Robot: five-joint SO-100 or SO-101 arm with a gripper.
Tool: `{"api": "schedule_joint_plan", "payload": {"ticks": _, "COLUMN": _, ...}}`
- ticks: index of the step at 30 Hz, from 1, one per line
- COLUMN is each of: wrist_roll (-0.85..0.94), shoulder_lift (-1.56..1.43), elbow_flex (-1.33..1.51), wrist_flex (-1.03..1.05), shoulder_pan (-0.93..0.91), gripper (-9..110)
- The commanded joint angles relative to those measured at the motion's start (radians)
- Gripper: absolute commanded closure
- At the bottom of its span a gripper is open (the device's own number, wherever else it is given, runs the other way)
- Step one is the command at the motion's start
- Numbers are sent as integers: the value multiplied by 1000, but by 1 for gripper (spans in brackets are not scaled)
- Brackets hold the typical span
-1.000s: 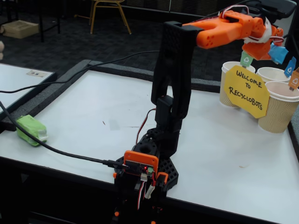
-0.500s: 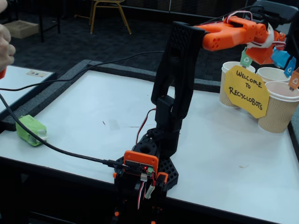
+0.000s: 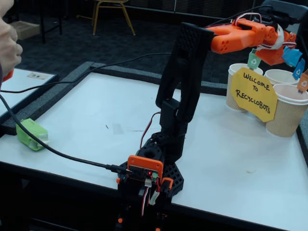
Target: Sort rubbish by color.
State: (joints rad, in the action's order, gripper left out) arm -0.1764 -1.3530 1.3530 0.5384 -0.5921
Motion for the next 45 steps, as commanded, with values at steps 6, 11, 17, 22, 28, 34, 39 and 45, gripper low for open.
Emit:
{"api": "schedule_joint_plan", "payload": {"ticks": 6, "wrist_roll": 12, "shoulder_lift": -28, "elbow_flex": -150, "wrist_flex": -38, "shoulder_pan": -20, "gripper": 92}}
{"api": "schedule_joint_plan", "payload": {"ticks": 11, "wrist_roll": 12, "shoulder_lift": -28, "elbow_flex": -141, "wrist_flex": -38, "shoulder_pan": -15, "gripper": 91}}
{"api": "schedule_joint_plan", "payload": {"ticks": 17, "wrist_roll": 12, "shoulder_lift": -29, "elbow_flex": -124, "wrist_flex": -40, "shoulder_pan": -15, "gripper": 90}}
{"api": "schedule_joint_plan", "payload": {"ticks": 22, "wrist_roll": 11, "shoulder_lift": -32, "elbow_flex": -109, "wrist_flex": -40, "shoulder_pan": -14, "gripper": 89}}
{"api": "schedule_joint_plan", "payload": {"ticks": 28, "wrist_roll": 11, "shoulder_lift": -40, "elbow_flex": -80, "wrist_flex": -20, "shoulder_pan": -15, "gripper": 89}}
{"api": "schedule_joint_plan", "payload": {"ticks": 34, "wrist_roll": 11, "shoulder_lift": -46, "elbow_flex": -66, "wrist_flex": 26, "shoulder_pan": -8, "gripper": 87}}
{"api": "schedule_joint_plan", "payload": {"ticks": 39, "wrist_roll": 9, "shoulder_lift": -48, "elbow_flex": -66, "wrist_flex": 83, "shoulder_pan": 9, "gripper": 86}}
{"api": "schedule_joint_plan", "payload": {"ticks": 45, "wrist_roll": 9, "shoulder_lift": -48, "elbow_flex": -80, "wrist_flex": 86, "shoulder_pan": 17, "gripper": 86}}
